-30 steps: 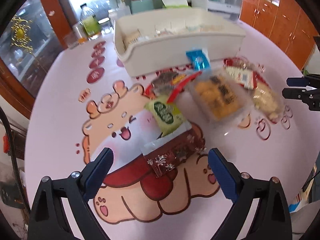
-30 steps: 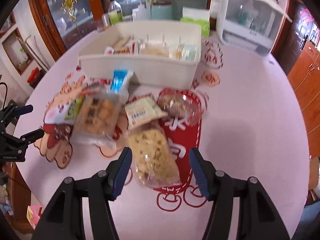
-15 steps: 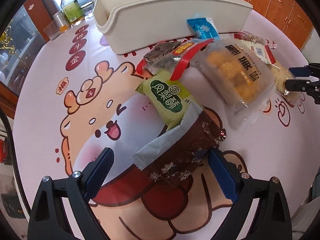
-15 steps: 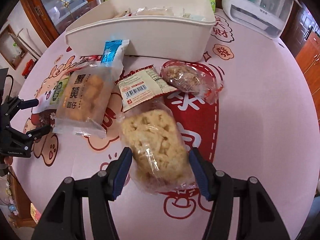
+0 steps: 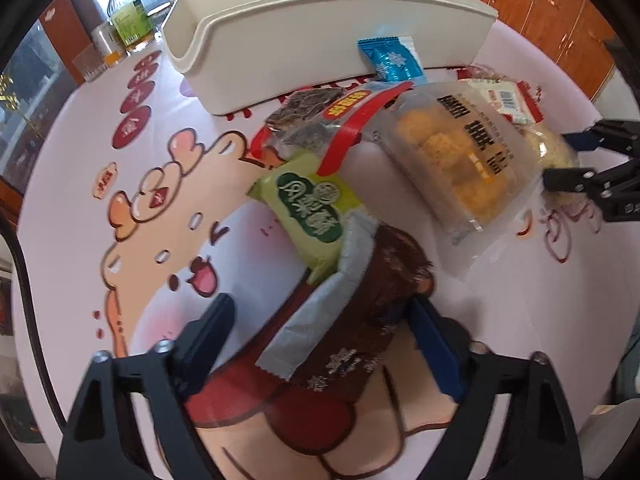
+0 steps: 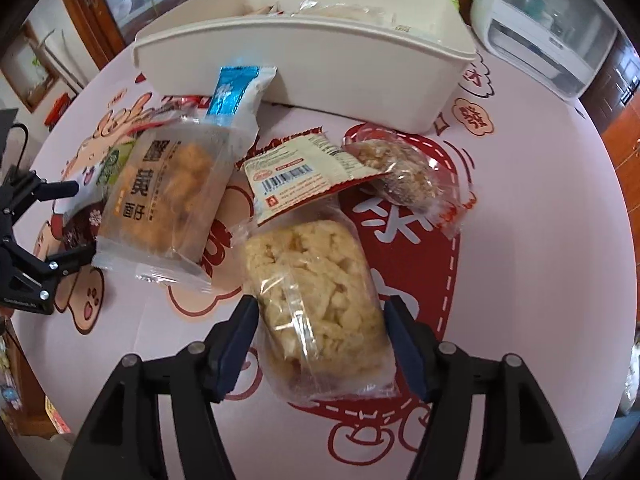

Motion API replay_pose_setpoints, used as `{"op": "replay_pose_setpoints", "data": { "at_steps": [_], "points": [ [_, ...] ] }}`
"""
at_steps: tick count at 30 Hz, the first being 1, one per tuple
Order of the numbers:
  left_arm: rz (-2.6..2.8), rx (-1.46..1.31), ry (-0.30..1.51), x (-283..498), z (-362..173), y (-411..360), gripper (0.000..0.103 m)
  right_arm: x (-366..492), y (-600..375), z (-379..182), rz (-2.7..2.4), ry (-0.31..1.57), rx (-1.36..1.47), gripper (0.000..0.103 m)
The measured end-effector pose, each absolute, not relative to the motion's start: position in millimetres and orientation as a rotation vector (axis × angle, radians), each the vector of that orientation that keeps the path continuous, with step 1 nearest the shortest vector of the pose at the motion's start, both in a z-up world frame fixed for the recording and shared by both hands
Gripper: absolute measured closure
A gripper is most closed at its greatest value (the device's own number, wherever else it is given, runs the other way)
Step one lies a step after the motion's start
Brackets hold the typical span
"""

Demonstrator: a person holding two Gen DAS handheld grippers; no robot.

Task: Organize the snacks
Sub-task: 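Grasp the brown chocolate wafer with the left tool while the right tool grasps a puffed-snack bag, then carry both snacks into the white tray and open both tools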

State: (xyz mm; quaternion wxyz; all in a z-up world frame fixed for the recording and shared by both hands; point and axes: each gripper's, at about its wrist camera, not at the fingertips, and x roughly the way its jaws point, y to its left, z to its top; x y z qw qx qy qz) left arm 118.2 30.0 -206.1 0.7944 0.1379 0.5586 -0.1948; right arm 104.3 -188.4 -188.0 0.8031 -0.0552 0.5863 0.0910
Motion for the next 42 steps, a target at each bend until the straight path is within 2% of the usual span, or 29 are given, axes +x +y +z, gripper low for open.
{"op": "replay_pose_setpoints", "data": {
  "at_steps": [2,7,10,25,42],
  "points": [
    [-0.418,0.283,1.194,117,-204,30,0.033,107,-188,-189,0.196,1.261,-0.104,0.037],
    [-0.417,0.254,1.174,111,-199,28,0.071,107,-188,-192,0.181,1.261,-0.082,0.038],
    [-0.426,0.200,1.183,106,-198,29,0.077,103,-188,-190,0.183,1.256,-0.072,0.044],
    [-0.433,0.065,1.201,61,-182,12,0.080,60,-175,-179,0.215,1.259,-0.008,0.046],
    [-0.482,0.004,1.027,72,-79,-23,0.080,53,-166,-89,0.303,1.060,0.063,0.046]
  ]
}}
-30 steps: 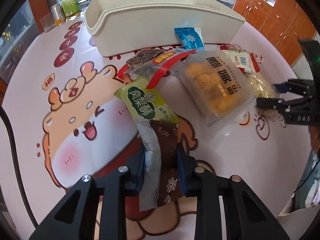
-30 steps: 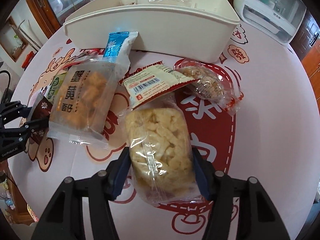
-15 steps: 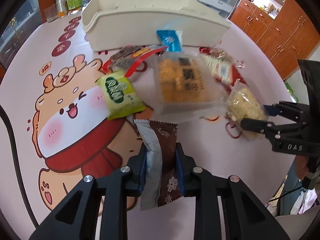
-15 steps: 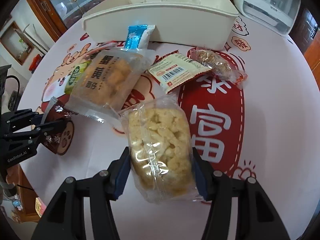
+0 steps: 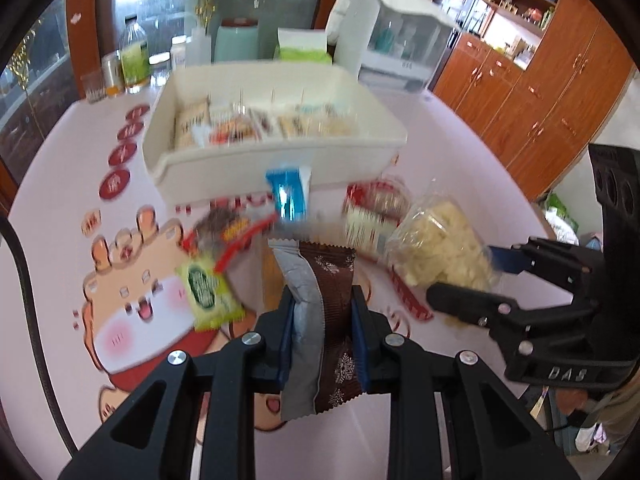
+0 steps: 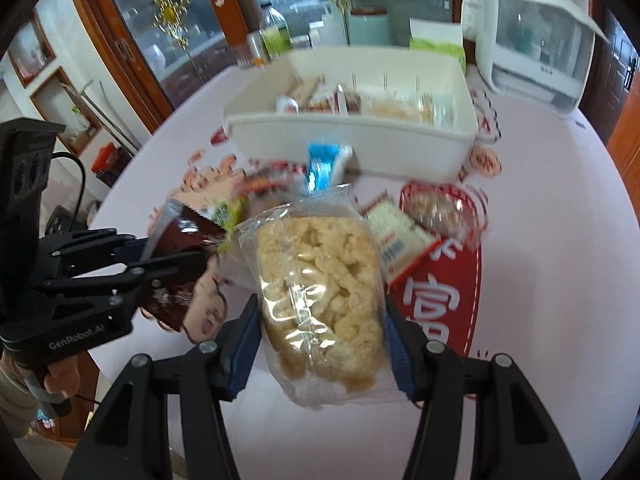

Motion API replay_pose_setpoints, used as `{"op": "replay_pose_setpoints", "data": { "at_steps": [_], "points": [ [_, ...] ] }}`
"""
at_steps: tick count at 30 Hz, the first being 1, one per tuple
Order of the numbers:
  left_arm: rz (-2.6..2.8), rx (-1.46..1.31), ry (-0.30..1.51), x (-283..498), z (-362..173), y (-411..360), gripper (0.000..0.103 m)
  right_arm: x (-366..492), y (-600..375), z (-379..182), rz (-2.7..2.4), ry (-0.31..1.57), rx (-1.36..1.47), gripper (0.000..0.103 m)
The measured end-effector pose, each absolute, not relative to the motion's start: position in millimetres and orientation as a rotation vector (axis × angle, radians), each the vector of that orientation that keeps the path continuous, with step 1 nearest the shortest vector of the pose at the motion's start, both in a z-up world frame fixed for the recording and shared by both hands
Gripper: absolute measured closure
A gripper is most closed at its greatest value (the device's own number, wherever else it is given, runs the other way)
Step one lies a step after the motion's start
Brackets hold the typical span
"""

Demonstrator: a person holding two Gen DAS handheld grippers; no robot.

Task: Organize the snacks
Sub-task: 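Carry both snacks into the white tray and open both tools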

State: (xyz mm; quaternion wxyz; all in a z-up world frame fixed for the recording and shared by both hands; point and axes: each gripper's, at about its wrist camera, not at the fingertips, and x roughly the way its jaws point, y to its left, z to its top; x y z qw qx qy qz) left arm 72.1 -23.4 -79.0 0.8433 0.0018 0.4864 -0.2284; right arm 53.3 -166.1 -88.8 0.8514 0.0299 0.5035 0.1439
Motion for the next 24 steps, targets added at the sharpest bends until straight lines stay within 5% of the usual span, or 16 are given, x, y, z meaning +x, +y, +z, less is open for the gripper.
{"op": "replay_pose_setpoints", "data": {
  "at_steps": [24],
  "points": [
    [-0.311,0.042,0.793,230,61,-24,0.080,185,-169,63,0.101,0.744,-0.001,0.046]
  ]
}}
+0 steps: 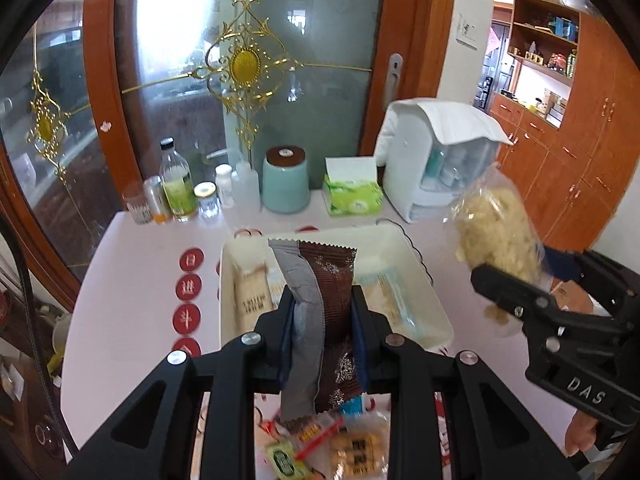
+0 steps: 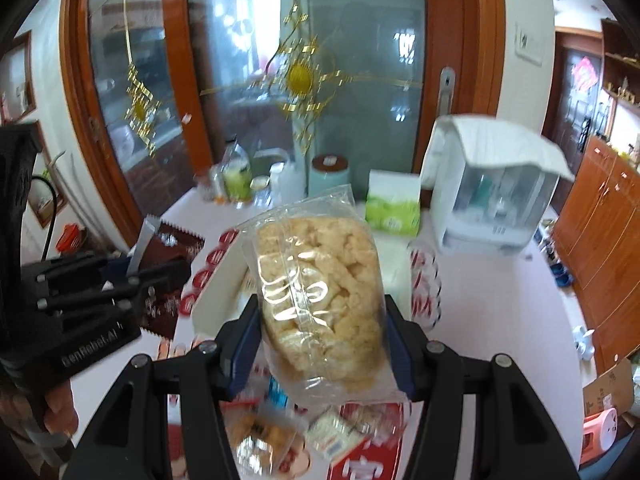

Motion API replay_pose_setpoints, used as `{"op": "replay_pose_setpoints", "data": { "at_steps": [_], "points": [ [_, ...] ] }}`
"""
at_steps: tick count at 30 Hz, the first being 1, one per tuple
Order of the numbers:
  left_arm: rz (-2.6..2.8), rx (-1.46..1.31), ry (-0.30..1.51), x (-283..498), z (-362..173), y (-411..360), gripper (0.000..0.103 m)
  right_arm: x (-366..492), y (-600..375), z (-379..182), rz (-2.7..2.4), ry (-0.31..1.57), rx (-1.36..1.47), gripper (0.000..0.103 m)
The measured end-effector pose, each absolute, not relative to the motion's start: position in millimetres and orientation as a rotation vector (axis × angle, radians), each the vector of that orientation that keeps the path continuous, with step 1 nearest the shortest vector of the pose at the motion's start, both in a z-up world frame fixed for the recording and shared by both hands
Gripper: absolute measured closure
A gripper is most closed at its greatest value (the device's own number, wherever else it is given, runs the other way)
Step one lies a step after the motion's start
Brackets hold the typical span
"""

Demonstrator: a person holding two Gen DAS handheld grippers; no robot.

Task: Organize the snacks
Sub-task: 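Carry both snacks into the white tray and open both tools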

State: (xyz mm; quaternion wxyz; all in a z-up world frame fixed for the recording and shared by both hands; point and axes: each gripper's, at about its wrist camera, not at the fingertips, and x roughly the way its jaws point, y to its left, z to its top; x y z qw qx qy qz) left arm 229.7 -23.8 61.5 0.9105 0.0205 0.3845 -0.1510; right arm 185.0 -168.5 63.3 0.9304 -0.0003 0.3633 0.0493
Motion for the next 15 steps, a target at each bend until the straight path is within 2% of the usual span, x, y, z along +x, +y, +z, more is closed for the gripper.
{"op": "replay_pose_setpoints", "data": {
  "at_steps": [15],
  "points": [
    [-0.262,0.054,0.871,312,27,-34,0.079,281,-187,41,-0.005,0.808,0.041,0.046]
  ]
}}
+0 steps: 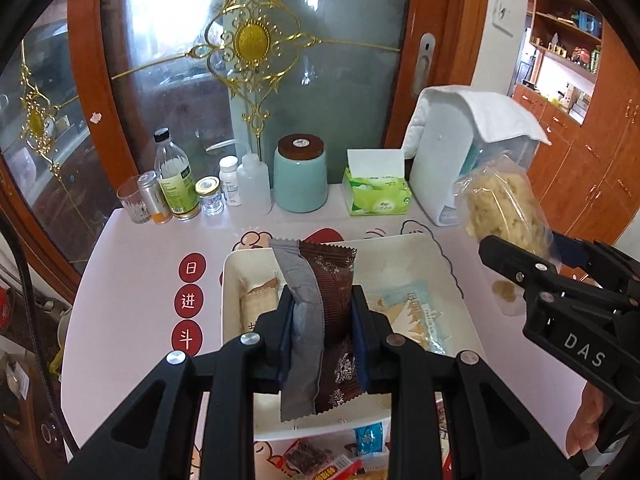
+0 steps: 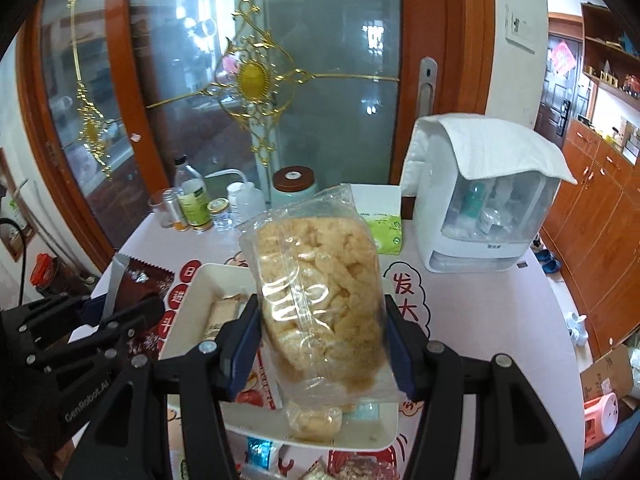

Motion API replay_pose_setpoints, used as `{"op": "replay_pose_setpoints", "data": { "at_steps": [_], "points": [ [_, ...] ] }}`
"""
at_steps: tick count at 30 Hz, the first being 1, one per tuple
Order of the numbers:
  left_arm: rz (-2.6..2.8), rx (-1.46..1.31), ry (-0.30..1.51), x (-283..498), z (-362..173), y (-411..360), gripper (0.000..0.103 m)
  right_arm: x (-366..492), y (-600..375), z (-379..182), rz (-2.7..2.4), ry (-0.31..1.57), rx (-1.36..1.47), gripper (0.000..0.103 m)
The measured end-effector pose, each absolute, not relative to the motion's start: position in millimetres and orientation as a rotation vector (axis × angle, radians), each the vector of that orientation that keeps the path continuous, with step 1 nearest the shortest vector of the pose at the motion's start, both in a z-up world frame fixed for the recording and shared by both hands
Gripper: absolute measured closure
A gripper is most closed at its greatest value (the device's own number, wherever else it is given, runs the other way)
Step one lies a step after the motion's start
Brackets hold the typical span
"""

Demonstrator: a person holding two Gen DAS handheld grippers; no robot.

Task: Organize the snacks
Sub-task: 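Carry both snacks into the white tray and open both tools, then move both tools back over the remaining snacks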

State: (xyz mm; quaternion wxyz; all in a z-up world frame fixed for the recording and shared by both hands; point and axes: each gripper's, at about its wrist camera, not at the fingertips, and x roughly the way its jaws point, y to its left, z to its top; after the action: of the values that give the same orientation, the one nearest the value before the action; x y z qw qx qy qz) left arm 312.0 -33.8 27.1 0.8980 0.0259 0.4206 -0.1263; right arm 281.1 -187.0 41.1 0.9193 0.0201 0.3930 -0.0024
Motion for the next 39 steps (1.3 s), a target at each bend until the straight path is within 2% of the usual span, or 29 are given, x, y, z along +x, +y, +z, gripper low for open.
{"op": "replay_pose_setpoints", "data": {
  "at_steps": [2,4,6,10,18,39],
  "points": [
    [-0.247,0.049,0.883,317,22,-34,0.074,288,-189,35,-0.014,0.823,0.045,0.046],
    [-0.243,0.039,0.888,321,19,-33,0.059,292,-191,32,-0.012,0.829,0.054,0.046],
    [-0.229,0.033,0.881,322,18,-32,0.035,294,-193,30,-0.014,0.822,0.056,0.045],
    [-0.206,0.031,0.875,322,16,-30,0.023,295,-196,29,-0.022,0.818,0.053,0.043],
    [-0.196,0.030,0.885,319,13,-30,0.017,293,-196,27,-0.003,0.828,0.057,0.043],
    [-0.194,0.032,0.894,279,16,-33,0.015,254,-194,27,0.047,0.854,0.042,0.043]
  ]
}}
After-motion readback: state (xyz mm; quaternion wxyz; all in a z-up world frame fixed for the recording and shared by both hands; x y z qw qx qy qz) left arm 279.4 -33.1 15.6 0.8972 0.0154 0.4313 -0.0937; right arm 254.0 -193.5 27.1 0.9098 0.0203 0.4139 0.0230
